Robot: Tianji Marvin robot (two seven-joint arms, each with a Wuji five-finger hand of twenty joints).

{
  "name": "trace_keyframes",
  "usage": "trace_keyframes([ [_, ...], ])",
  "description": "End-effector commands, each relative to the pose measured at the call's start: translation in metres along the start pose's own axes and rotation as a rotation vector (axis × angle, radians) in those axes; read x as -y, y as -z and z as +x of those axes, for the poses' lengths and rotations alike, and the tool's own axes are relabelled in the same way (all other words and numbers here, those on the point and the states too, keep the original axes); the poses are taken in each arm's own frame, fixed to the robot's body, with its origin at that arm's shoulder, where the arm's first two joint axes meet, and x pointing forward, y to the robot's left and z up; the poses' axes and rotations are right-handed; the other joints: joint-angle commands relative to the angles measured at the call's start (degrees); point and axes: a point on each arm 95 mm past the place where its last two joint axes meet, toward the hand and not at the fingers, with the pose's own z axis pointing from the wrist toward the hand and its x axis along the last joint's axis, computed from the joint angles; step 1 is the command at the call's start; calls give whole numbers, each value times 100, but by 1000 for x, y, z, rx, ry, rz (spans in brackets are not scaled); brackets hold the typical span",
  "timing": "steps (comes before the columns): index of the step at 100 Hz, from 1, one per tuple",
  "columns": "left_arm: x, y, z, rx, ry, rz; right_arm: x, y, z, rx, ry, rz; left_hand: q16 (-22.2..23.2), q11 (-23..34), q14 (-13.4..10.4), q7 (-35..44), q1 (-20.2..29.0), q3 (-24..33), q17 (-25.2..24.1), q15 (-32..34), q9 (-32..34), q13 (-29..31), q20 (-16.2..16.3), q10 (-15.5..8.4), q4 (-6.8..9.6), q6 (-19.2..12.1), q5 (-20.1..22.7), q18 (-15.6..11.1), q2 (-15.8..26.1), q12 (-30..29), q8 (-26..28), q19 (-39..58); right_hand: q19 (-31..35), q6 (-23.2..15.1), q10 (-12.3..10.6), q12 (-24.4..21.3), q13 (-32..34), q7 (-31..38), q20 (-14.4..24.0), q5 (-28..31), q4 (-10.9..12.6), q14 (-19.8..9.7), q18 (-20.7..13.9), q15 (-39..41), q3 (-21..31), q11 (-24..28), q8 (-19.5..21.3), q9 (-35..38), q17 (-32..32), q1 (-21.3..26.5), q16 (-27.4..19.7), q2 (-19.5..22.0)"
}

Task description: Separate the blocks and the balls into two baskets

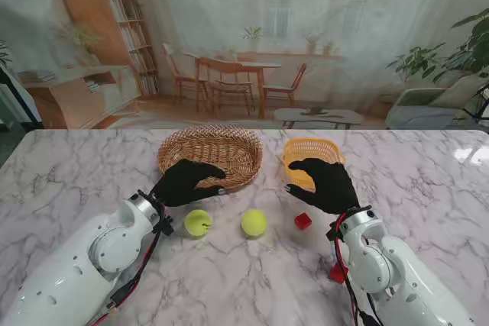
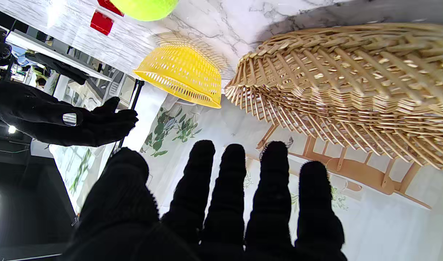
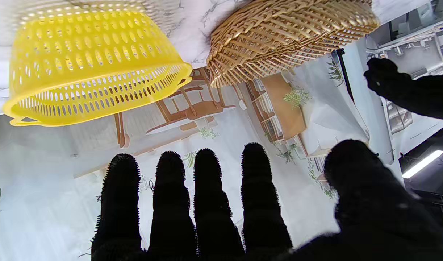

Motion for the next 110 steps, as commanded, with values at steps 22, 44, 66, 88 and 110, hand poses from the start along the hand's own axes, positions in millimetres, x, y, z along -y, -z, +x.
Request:
trace_keyframes([
  [22, 1, 1, 3, -11, 8, 1, 2, 2, 4, -4, 15, 7, 27, 20, 28, 62, 2, -152, -46, 87, 140, 87, 52, -78, -92, -74, 163, 135, 235, -2, 29, 106, -27, -161, -71, 24, 85, 5, 65, 127, -63, 50, 42, 258, -77, -28, 121, 61, -26, 78, 67, 150],
  [44, 0, 0, 4, -15, 7, -10, 3, 2, 4, -3, 9, 10, 27, 19, 25, 59, 2, -153, -43, 90, 145, 96, 51, -85, -92, -80, 169, 135, 233, -2, 28, 107, -27, -156, -66, 26, 90, 5, 65, 129, -64, 60, 53, 262, -77, -23, 121, 60, -29, 79, 69, 151],
  [66, -1, 0, 5, -26, 5, -11, -2, 8, 6, -14, 23, -21, 27, 16, 28, 53, 2, -153, -34, 90, 145, 100, 49, -86, -93, -87, 163, 134, 233, -3, 28, 107, -21, -160, -74, 24, 109, 5, 66, 130, -64, 51, 56, 265, -75, -26, 121, 83, -12, 75, 69, 151],
  [88, -3, -2, 5, -15, 14, -18, -9, 17, -7, 18, 29, -69, 28, 19, 26, 54, 7, -151, -37, 91, 146, 94, 47, -91, -92, -79, 172, 135, 237, 0, 29, 104, -34, -141, -62, 25, 92, 4, 60, 140, -66, 61, 50, 257, -79, -28, 119, 84, -31, 78, 67, 135],
  [110, -3, -1, 6, -16, 12, -15, -21, 34, -20, 38, 82, -95, 27, 23, 23, 57, 2, -152, -36, 90, 145, 96, 48, -86, -92, -84, 164, 136, 238, 1, 32, 107, -28, -140, -77, 26, 115, -3, 63, 142, -65, 57, 58, 263, -78, -36, 116, 91, -17, 80, 70, 136],
])
